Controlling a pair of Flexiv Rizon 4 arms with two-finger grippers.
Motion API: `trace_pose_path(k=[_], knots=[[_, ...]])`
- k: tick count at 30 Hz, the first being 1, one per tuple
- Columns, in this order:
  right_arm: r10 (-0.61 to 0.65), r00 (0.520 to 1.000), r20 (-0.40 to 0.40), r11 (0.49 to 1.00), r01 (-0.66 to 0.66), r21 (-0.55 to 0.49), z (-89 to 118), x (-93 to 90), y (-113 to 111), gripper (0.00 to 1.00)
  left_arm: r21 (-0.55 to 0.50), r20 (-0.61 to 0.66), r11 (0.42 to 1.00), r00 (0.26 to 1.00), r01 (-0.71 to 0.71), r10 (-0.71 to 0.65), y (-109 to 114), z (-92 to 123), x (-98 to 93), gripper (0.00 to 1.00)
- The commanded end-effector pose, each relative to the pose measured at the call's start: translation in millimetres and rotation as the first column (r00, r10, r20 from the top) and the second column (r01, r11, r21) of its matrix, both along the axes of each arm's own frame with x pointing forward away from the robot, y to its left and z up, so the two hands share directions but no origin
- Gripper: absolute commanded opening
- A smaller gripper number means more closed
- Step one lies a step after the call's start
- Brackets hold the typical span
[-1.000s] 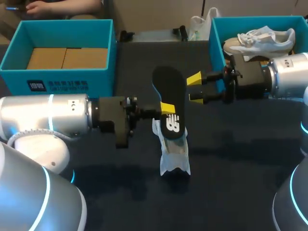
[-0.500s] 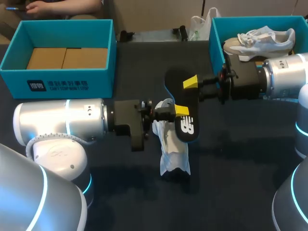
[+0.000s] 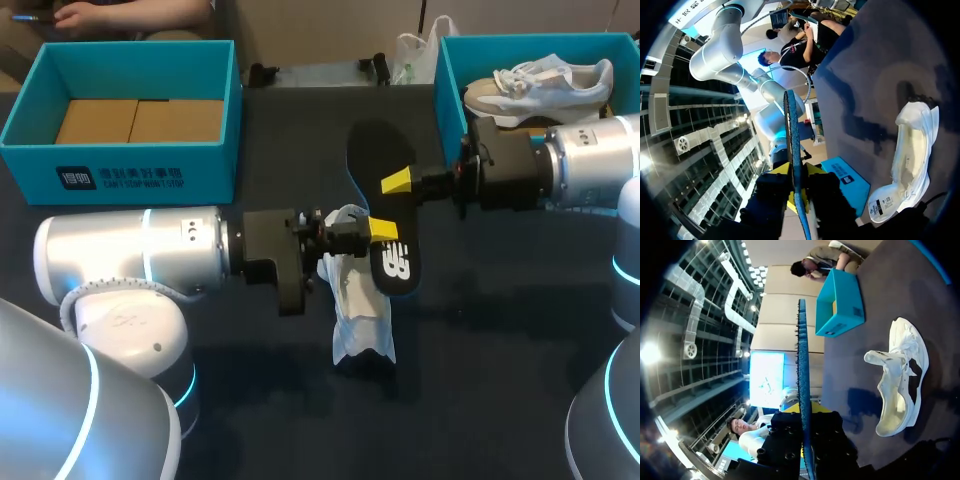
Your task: Take the shoe out of the shoebox, open the shoe tongue, remove and reinsert the insole, then place the shoe into the shoebox
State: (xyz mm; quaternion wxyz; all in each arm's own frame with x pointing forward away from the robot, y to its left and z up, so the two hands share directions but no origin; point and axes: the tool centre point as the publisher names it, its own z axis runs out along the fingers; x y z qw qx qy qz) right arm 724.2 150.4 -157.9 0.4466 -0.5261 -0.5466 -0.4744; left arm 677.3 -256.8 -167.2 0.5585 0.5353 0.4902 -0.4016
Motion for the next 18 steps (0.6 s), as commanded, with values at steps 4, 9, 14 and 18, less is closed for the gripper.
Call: trace_pose_path(k=[4,9,14,18], knots=[[0.003,1.000,-0.015,1.000,-0.003,-0.002,-6,4.5,0,0.00,0.028,-0.018,0.999,0.999,-0.035,0.035,27,-2,2.3,1.00],[-0.002,1.000,-0.028,1.000,0.002,-0.007,-9,5.6,-5,0.00,0.050,-0.039,0.997,0.997,-0.061,0.063,45,-8,7.7,1.00],[-0.008,0.999,-0.038,1.000,0.008,-0.008,-14,5.7,-6,0.00,0.072,-0.053,0.994,0.995,-0.078,0.082,62,-11,12.4,1.00],[-0.011,0.999,-0.051,1.000,0.010,-0.007,-19,4.9,-6,0.00,0.114,-0.063,0.990,0.993,-0.088,0.096,73,-11,16.2,1.00]])
